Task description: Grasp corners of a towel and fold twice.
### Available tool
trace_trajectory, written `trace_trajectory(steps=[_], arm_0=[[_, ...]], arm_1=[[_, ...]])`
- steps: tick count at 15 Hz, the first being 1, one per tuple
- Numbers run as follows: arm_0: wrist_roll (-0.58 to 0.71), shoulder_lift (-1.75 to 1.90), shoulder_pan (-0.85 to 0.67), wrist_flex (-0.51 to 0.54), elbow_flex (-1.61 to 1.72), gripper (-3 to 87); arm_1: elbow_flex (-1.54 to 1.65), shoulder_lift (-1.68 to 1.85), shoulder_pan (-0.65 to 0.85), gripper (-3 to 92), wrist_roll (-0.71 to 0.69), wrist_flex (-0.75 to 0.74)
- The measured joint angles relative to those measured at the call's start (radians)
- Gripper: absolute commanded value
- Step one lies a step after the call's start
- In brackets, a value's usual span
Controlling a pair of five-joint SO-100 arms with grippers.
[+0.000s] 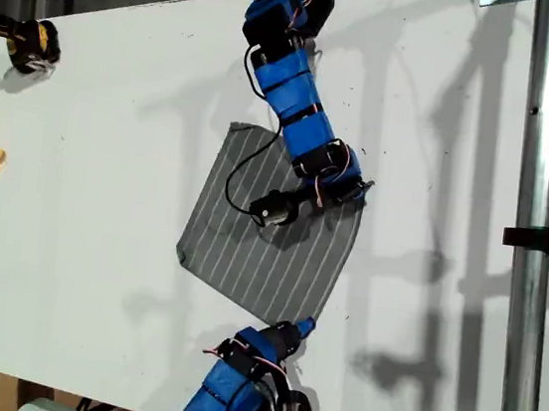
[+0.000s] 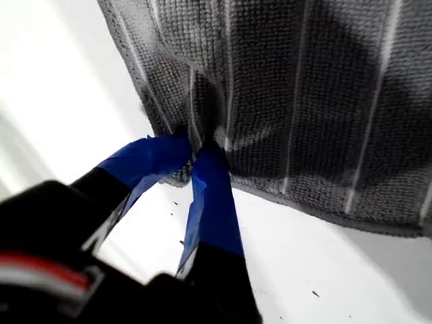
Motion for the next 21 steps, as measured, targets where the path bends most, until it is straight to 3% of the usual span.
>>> trace_trajectory(steps=[2,4,9,15,21], arm_0=[[-0.006,-0.021,0.002,-0.005,-0.015,15.6],[-0.011,-0.029,0.003,-0.006,-0.021,-2.1],[-0.009,-0.037,-0.012,0.029,-0.091,-2.2],[0.014,-0.037,-0.012,0.167,-0.331,-2.2],[0.071,-0.009,-0.012,0.236,-0.466,-2.3]], arm_1=[[0.000,0.000,0.000,-0.1,0.000,0.000],[0.000,0.000,0.000,-0.1,0.000,0.000],[0.000,0.000,0.000,-0.1,0.000,-0.003],[0.009,0.123,0.000,-0.1,-0.025,-0.008],[0.115,0.334,-0.006,-0.1,-0.150,-0.152]])
